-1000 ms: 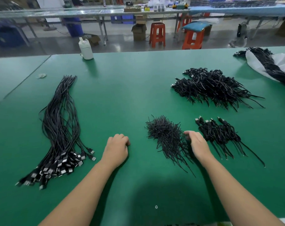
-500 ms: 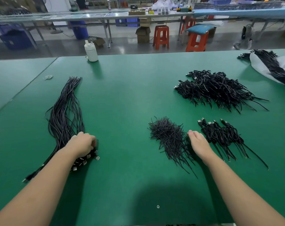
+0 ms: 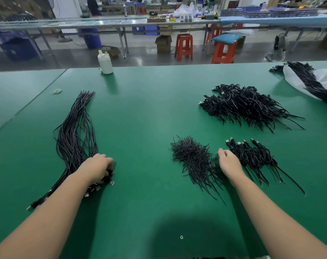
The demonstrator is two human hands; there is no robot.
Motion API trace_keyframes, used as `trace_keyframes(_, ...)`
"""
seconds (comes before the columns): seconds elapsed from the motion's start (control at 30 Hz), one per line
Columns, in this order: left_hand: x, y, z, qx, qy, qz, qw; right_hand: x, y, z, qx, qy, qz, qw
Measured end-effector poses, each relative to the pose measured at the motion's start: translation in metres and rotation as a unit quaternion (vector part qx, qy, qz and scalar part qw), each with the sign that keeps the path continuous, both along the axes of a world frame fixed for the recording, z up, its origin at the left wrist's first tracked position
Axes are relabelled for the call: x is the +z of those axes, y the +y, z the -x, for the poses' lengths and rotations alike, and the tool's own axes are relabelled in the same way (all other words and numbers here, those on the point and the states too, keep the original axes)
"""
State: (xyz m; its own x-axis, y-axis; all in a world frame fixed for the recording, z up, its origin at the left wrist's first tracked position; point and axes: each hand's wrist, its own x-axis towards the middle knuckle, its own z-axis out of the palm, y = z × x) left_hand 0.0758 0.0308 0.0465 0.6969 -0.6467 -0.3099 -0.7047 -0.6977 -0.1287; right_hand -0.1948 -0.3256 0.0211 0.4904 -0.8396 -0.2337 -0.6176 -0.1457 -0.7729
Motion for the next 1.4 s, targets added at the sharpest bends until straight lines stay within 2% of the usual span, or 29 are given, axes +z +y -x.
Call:
trace_keyframes(0.1,0.001,-0.011,0.009,-0.02,-0.042,0.03,0.998,0.007,0.005,-0.004,-0.035,-0.022,0.04,0.998)
trace_keyframes(0.2,0.013,-0.039,0.029,-0.008,-0.028,0.131,0.991,0.021,0.012,-0.011,-0.025,-0.055,0.075,0.995)
trace_keyframes(0.27,0.025,-0.063,0.047,-0.001,0.021,0.209,0.978,0.033,0.022,-0.016,0.015,-0.083,0.065,0.994)
trace_keyframes(0.33,0.041,-0.085,0.068,-0.001,0.112,0.3,0.947,0.046,0.037,-0.021,0.068,-0.106,0.044,0.991)
trace_keyframes(0.37,0.05,-0.095,0.079,0.01,0.18,0.357,0.916,0.052,0.047,-0.023,0.095,-0.122,0.028,0.988)
trace_keyframes(0.4,0.06,-0.103,0.09,0.032,0.268,0.418,0.868,0.057,0.057,-0.025,0.122,-0.142,0.007,0.982)
trace_keyframes(0.47,0.079,-0.113,0.108,0.082,0.436,0.523,0.728,0.065,0.081,-0.031,0.173,-0.187,-0.062,0.965)
trace_keyframes(0.5,0.086,-0.115,0.113,0.101,0.476,0.561,0.67,0.068,0.092,-0.033,0.196,-0.212,-0.11,0.951)
trace_keyframes(0.53,0.092,-0.117,0.117,0.113,0.488,0.59,0.633,0.071,0.103,-0.035,0.215,-0.233,-0.161,0.935)
trace_keyframes(0.57,0.096,-0.118,0.119,0.116,0.483,0.613,0.614,0.073,0.113,-0.036,0.229,-0.249,-0.207,0.918)
trace_keyframes(0.63,0.1,-0.117,0.12,0.104,0.439,0.642,0.619,0.077,0.128,-0.035,0.255,-0.272,-0.233,0.898)
trace_keyframes(0.7,0.098,-0.115,0.119,0.102,0.411,0.661,0.62,0.08,0.137,-0.034,0.28,-0.288,-0.184,0.897)
trace_keyframes(0.8,0.092,-0.11,0.116,0.122,0.436,0.675,0.582,0.084,0.141,-0.035,0.277,-0.313,-0.163,0.893)
trace_keyframes(0.87,0.087,-0.107,0.115,0.118,0.467,0.662,0.574,0.086,0.142,-0.036,0.269,-0.33,-0.186,0.885)
trace_keyframes(0.93,0.083,-0.106,0.117,0.096,0.501,0.629,0.586,0.085,0.142,-0.036,0.275,-0.335,-0.194,0.88)
trace_keyframes(1.1,0.079,-0.108,0.125,0.045,0.531,0.537,0.654,0.077,0.146,-0.036,0.299,-0.335,-0.167,0.878)
trace_keyframes(1.23,0.077,-0.108,0.124,0.057,0.542,0.519,0.658,0.073,0.148,-0.035,0.303,-0.322,-0.164,0.882)
trace_keyframes(1.4,0.075,-0.108,0.125,0.049,0.509,0.496,0.701,0.064,0.153,-0.034,0.291,-0.311,-0.216,0.878)
